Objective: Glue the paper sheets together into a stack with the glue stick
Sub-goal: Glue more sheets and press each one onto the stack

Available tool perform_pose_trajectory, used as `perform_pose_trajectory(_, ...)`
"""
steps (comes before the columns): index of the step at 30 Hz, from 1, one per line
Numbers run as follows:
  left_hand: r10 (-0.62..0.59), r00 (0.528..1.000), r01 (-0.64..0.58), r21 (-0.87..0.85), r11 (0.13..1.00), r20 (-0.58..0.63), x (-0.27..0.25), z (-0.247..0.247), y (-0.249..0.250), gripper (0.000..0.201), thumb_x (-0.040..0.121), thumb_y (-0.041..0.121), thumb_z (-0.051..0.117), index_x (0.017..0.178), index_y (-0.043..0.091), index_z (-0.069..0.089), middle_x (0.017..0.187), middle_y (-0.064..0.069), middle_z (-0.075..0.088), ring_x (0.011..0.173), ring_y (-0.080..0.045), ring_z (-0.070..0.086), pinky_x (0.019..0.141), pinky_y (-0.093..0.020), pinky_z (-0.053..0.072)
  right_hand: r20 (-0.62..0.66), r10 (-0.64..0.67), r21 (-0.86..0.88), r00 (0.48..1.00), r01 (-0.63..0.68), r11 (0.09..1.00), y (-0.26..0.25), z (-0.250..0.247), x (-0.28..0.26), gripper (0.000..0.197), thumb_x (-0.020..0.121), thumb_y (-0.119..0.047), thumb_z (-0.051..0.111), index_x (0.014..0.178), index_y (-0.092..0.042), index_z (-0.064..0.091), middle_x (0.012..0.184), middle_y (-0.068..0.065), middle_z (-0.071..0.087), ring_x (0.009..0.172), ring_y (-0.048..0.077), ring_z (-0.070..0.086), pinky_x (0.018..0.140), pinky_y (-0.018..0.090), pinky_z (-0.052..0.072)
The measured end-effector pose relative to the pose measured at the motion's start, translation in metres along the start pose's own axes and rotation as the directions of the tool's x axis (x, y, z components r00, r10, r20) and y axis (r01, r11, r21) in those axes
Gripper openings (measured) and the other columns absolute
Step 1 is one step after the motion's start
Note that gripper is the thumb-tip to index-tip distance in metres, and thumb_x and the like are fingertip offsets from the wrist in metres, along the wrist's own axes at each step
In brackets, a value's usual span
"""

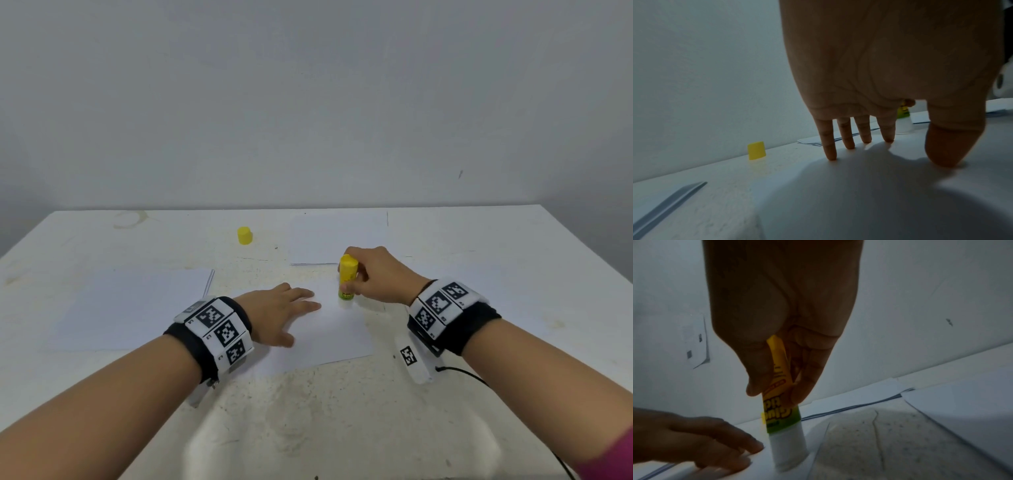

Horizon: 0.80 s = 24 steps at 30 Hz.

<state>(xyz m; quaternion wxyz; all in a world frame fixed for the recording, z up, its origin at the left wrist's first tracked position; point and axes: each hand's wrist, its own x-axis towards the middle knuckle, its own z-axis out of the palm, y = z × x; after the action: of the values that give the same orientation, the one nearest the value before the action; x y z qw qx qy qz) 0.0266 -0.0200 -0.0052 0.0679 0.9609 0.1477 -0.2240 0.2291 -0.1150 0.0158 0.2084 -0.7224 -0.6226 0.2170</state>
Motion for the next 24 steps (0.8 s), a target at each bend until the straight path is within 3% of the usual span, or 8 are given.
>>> perform_pose_trajectory(8,-0.002,1.000,0.002,0.004,1.000,0.031,0.000,-0.004,0.000,0.077,0.092,0.033,0.058,0.153,0.030,0.011,0.159,0.004,0.007,0.139,-0.019,0.018,0.111,-0.037,0.030,0.121,-0.050,0.008,0.991,0.050,0.999,0.001,-0.001,-0.039,0.025,0.082,-0.024,0.073,0.095,-0.007,0.060,0.080,0.009,0.064,0.078,0.025,0.063,0.074,0.039,0.053)
perform_pose_trajectory(11,-0.002,0.999,0.001,0.016,1.000,0.043,-0.001,-0.006,0.001,0.077,0.092,0.034,0.058,0.153,0.030,0.012,0.159,0.004,0.007,0.139,-0.020,0.019,0.110,-0.039,0.030,0.153,-0.043,0.005,0.987,0.043,0.999,0.000,-0.002,-0.046,0.027,0.081,-0.024,0.074,0.095,-0.005,0.061,0.083,0.010,0.065,0.076,0.024,0.063,0.073,0.036,0.053)
perform_pose_trajectory(14,-0.037,0.998,0.032,0.108,0.994,0.042,-0.004,-0.009,0.004,0.079,0.090,0.043,0.058,0.153,0.032,0.011,0.158,0.005,0.010,0.139,-0.018,0.022,0.109,-0.042,0.022,0.157,-0.024,0.082,0.987,0.011,0.997,0.002,-0.008,-0.046,0.023,0.080,-0.017,0.075,0.094,-0.002,0.063,0.082,0.009,0.068,0.072,0.020,0.066,0.068,0.030,0.055)
perform_pose_trajectory(17,-0.086,0.996,0.082,0.148,0.986,0.020,-0.005,-0.010,0.006,0.084,0.084,0.059,0.059,0.151,0.029,0.018,0.151,0.001,0.023,0.133,-0.020,0.032,0.107,-0.041,0.020,0.026,0.055,0.338,0.998,-0.061,0.939,0.012,-0.017,-0.040,0.019,0.078,-0.005,0.076,0.088,0.002,0.061,0.077,0.011,0.069,0.063,0.019,0.067,0.063,0.029,0.056)
perform_pose_trajectory(19,-0.128,0.992,0.127,0.148,0.981,-0.002,-0.006,-0.008,0.007,0.089,0.076,0.068,0.062,0.145,0.023,0.026,0.140,-0.003,0.035,0.121,-0.022,0.043,0.102,-0.037,0.028,-0.116,0.155,0.480,0.981,-0.081,0.874,0.020,-0.023,-0.034,0.018,0.078,-0.003,0.075,0.088,0.002,0.061,0.077,0.014,0.069,0.061,0.019,0.066,0.063,0.032,0.056)
perform_pose_trajectory(21,-0.170,0.985,0.172,0.149,0.974,-0.025,-0.007,-0.006,0.008,0.095,0.069,0.075,0.063,0.135,0.014,0.033,0.128,-0.005,0.041,0.109,-0.022,0.047,0.093,-0.033,0.038,-0.227,0.232,0.542,0.946,-0.075,0.837,0.026,-0.028,-0.028,0.020,0.079,-0.004,0.075,0.092,0.003,0.062,0.078,0.018,0.069,0.058,0.018,0.066,0.061,0.031,0.056)
perform_pose_trajectory(24,-0.127,0.990,0.133,0.089,0.987,-0.066,-0.008,0.002,0.006,0.099,0.068,0.076,0.061,0.136,0.010,0.031,0.134,-0.005,0.032,0.119,-0.022,0.037,0.095,-0.034,0.042,-0.291,0.264,0.529,0.919,-0.075,0.846,0.029,-0.028,-0.020,0.025,0.079,-0.007,0.075,0.097,0.004,0.062,0.078,0.017,0.069,0.056,0.015,0.066,0.060,0.027,0.057)
